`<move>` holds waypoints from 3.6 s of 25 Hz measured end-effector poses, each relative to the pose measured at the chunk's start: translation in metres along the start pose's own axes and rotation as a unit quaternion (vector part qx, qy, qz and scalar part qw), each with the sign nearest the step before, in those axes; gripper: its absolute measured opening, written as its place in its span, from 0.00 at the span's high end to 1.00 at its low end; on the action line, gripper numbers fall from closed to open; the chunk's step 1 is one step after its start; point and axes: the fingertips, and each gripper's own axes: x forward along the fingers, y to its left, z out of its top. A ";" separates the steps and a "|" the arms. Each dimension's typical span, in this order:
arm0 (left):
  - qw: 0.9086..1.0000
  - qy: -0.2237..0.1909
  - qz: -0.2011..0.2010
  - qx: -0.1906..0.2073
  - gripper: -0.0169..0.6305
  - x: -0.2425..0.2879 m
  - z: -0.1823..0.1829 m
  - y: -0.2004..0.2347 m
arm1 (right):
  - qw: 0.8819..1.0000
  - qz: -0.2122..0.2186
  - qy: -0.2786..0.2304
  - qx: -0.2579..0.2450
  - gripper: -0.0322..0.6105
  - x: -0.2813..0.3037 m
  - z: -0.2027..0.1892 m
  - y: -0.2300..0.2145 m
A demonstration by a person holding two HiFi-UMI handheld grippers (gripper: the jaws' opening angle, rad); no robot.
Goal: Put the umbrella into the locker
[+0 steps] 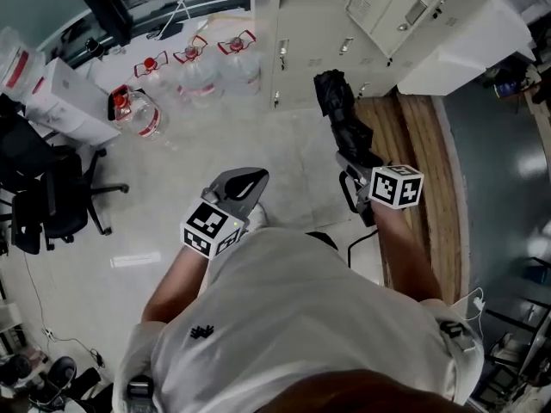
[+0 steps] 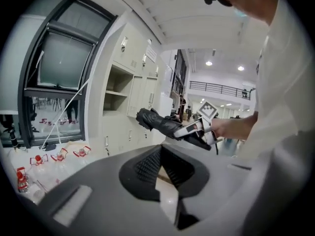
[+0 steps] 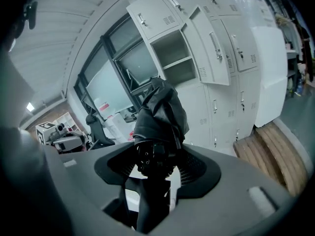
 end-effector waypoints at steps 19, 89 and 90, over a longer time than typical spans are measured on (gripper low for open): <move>0.999 -0.011 0.030 -0.038 0.89 0.046 0.039 0.138 | 0.998 -0.046 -0.022 -0.029 0.56 0.161 0.170 -0.077; 0.972 -0.029 0.213 -0.089 0.89 0.160 0.106 0.305 | 0.974 -0.088 0.007 -0.208 0.60 0.469 0.434 -0.206; 0.973 -0.029 0.212 -0.090 0.89 0.158 0.107 0.304 | 0.974 -0.091 0.003 -0.207 0.60 0.465 0.435 -0.205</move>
